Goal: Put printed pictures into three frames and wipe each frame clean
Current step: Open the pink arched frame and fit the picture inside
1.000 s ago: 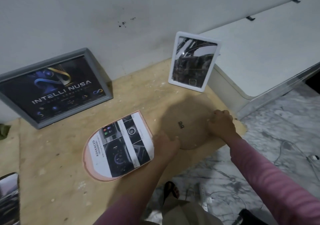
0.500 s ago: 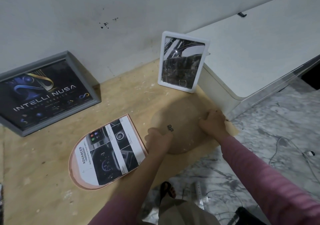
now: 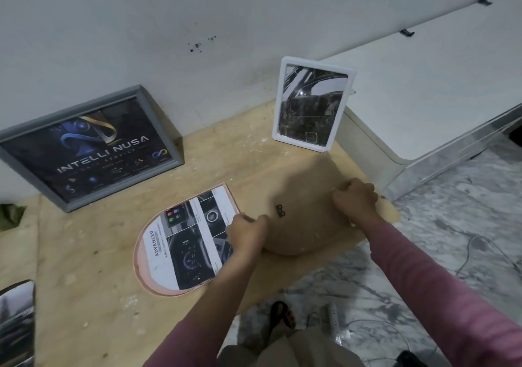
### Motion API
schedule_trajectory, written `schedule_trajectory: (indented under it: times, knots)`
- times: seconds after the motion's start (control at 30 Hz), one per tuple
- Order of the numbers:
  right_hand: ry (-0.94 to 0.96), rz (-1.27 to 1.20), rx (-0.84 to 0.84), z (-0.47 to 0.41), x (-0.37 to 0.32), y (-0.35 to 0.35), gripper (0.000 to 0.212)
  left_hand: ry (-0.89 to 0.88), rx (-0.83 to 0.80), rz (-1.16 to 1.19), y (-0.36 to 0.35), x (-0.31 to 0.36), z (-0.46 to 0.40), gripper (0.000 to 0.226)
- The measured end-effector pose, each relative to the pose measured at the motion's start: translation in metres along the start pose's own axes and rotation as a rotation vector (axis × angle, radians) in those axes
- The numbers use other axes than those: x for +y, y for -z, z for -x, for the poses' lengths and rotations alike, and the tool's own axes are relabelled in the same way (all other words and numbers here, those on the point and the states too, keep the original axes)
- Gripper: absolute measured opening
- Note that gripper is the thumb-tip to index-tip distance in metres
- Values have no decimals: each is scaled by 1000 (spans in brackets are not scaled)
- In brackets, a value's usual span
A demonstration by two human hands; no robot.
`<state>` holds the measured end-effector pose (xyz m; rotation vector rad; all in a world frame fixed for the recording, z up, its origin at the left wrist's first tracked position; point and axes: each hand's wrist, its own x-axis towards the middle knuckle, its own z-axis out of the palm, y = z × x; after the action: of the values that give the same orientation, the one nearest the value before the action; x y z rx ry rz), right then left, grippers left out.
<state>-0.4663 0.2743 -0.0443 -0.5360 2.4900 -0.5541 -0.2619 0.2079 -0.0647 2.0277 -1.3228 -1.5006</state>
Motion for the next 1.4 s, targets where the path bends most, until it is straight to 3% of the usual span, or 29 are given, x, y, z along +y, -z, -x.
schedule_trajectory:
  times: [0.1, 0.23, 0.37, 0.53, 0.87, 0.93, 1.03, 1.07, 1.17, 1.3, 1.4]
  knots:
    - [54, -26, -49, 17, -18, -12, 47, -91, 99, 5, 35, -6, -4, 7]
    - [157, -38, -152, 41, -51, -49, 51, -152, 221, -45, 97, -24, -15, 9]
    - [266, -29, -255, 67, -77, -87, 40, -134, 337, -114, 153, -46, -24, 16]
    - [331, 25, -348, 96, -100, -122, 49, -63, 354, -97, 200, -70, -28, 9]
    - [398, 30, -322, 109, -95, -140, 20, -180, 275, -86, 207, -112, -33, 22]
    - [424, 33, -313, 108, -91, -139, 19, -179, 278, -89, 205, -109, -29, 9]
    - [447, 20, -330, 109, -89, -135, 17, -196, 311, -78, 202, -103, -22, 39]
    - [449, 27, -339, 109, -89, -135, 16, -210, 318, -106, 200, -103, -22, 39]
    - [527, 77, -348, 105, -82, -137, 16, -245, 332, -244, 195, -107, -24, 18]
    - [656, 276, -390, 101, -73, -138, 41, -250, 369, -287, 189, -114, -30, 50]
    - [676, 299, -387, 98, -70, -139, 56, -151, 364, -177, 189, -111, -28, 43]
